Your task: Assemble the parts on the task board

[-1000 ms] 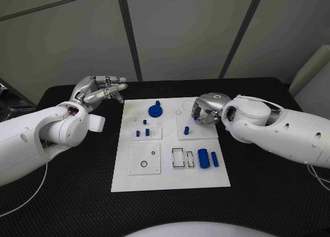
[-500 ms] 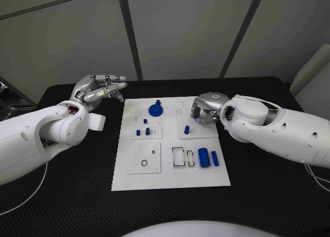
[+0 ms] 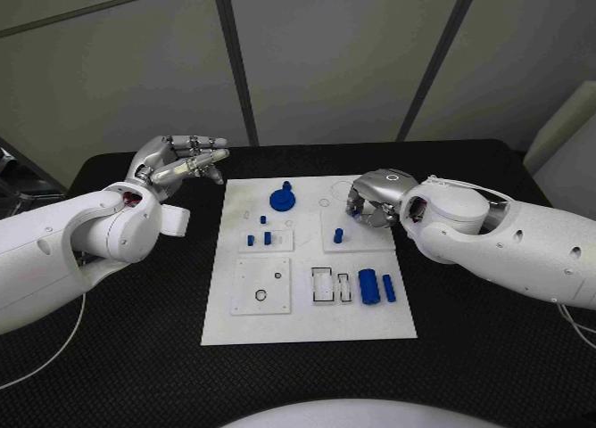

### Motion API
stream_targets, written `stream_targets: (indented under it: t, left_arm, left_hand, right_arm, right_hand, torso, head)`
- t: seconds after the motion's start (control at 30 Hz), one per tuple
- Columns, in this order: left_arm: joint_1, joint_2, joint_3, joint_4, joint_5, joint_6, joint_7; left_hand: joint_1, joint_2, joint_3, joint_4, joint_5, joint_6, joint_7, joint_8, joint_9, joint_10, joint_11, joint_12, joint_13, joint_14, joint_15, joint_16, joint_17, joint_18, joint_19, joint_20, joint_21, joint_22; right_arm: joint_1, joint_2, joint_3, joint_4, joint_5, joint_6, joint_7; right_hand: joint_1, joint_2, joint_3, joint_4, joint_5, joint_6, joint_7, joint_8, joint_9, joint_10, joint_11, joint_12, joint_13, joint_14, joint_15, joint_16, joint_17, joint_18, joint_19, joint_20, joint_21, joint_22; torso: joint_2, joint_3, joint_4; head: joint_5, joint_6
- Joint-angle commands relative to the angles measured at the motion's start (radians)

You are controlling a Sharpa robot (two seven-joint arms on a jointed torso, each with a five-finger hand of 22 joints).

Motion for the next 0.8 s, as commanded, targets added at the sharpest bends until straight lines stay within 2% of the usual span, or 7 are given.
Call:
stream_targets:
  t: [0.03,0.17,0.23,0.53,0.67,0.8]
  left_arm:
    - [0.001,0.002,0.001,-0.002,0.006,0.003,0.007]
    - [0.001,0.004,0.001,-0.005,0.006,0.004,0.006]
    - [0.001,0.006,0.001,-0.006,0.006,0.002,0.006]
    - [0.001,0.013,0.001,-0.007,0.006,0.0,0.008]
    - [0.001,0.016,0.001,-0.009,0.006,0.001,0.008]
    - [0.001,0.021,0.001,-0.009,0.006,0.002,0.008]
  left_hand:
    - [-0.002,0.009,-0.001,-0.003,-0.006,0.008,0.001,0.005,0.001,-0.009,0.002,0.003,-0.002,-0.006,-0.001,-0.005,-0.002,-0.018,-0.007,0.001,-0.006,-0.002]
    - [-0.002,0.009,-0.002,-0.004,-0.006,0.008,0.001,0.005,0.0,-0.011,0.002,0.003,-0.002,-0.007,0.0,-0.005,-0.003,-0.018,-0.008,0.001,-0.006,-0.002]
    - [-0.002,0.009,-0.003,-0.004,-0.006,0.008,0.002,0.006,0.0,-0.012,0.002,0.003,-0.002,-0.007,0.0,-0.006,-0.003,-0.018,-0.008,0.001,-0.007,-0.002]
    - [-0.005,0.011,-0.006,-0.003,-0.006,0.004,0.003,0.006,-0.001,-0.018,0.004,0.004,-0.003,-0.009,0.001,-0.007,-0.005,-0.019,-0.009,0.002,-0.009,-0.004]
    - [-0.005,0.011,-0.007,-0.003,-0.006,0.002,0.004,0.006,-0.001,-0.02,0.004,0.004,-0.003,-0.009,0.002,-0.007,-0.006,-0.019,-0.01,0.003,-0.009,-0.004]
    - [-0.005,0.011,-0.007,-0.003,-0.006,0.002,0.004,0.006,-0.001,-0.02,0.004,0.004,-0.003,-0.009,0.002,-0.007,-0.006,-0.019,-0.01,0.003,-0.009,-0.004]
  right_arm:
    - [0.001,-0.014,0.0,0.029,-0.013,-0.058,-0.022]
    - [0.002,-0.031,0.001,0.062,-0.013,-0.088,-0.026]
    - [0.002,-0.037,0.002,0.078,-0.013,-0.096,-0.027]
    - [0.003,-0.054,0.003,0.162,-0.012,-0.133,-0.02]
    - [0.002,-0.046,0.004,0.205,0.007,-0.154,-0.003]
    - [0.002,-0.023,0.004,0.233,0.028,-0.168,0.015]
  right_hand:
    - [-0.007,0.008,0.009,-0.005,0.002,0.008,-0.002,0.003,0.001,0.022,-0.015,-0.005,0.002,0.064,-0.009,0.005,0.047,-0.013,0.003,-0.004,0.006,0.004]
    - [-0.011,0.005,0.018,-0.012,0.006,0.008,-0.002,0.001,0.0,0.024,-0.015,-0.01,0.002,0.064,-0.009,0.006,0.048,-0.013,0.004,-0.004,0.009,0.009]
    - [-0.015,0.004,0.022,-0.016,0.009,0.008,-0.001,0.0,0.0,0.025,-0.014,-0.012,0.002,0.065,-0.008,0.007,0.05,-0.014,0.005,-0.004,0.012,0.012]
    - [-0.021,0.001,0.026,-0.018,0.01,0.009,0.0,-0.001,0.0,0.026,-0.014,-0.016,0.002,0.065,-0.008,0.01,0.053,-0.014,0.006,-0.004,0.014,0.015]
    - [-0.023,0.0,0.027,-0.019,0.01,0.009,0.0,-0.001,0.0,0.027,-0.014,-0.017,0.002,0.066,-0.008,0.011,0.054,-0.015,0.007,-0.004,0.016,0.017]
    - [-0.025,-0.001,0.029,-0.021,0.01,0.009,0.0,-0.002,0.0,0.027,-0.013,-0.018,0.002,0.066,-0.008,0.012,0.056,-0.015,0.008,-0.004,0.017,0.019]
  torso:
    - [-0.001,-0.0015,-0.0013]
    - [-0.001,-0.0004,-0.0008]
    - [0.0,0.0002,-0.0004]
    - [0.0,-0.0005,0.0005]
    - [0.0,0.0002,0.0008]
    - [0.001,-0.0017,0.0007]
  head:
    - [-0.003,0.002]
    - [-0.005,0.006]
    - [0.0,0.012]
    - [0.009,0.014]
    - [0.021,0.009]
    - [0.036,0.005]
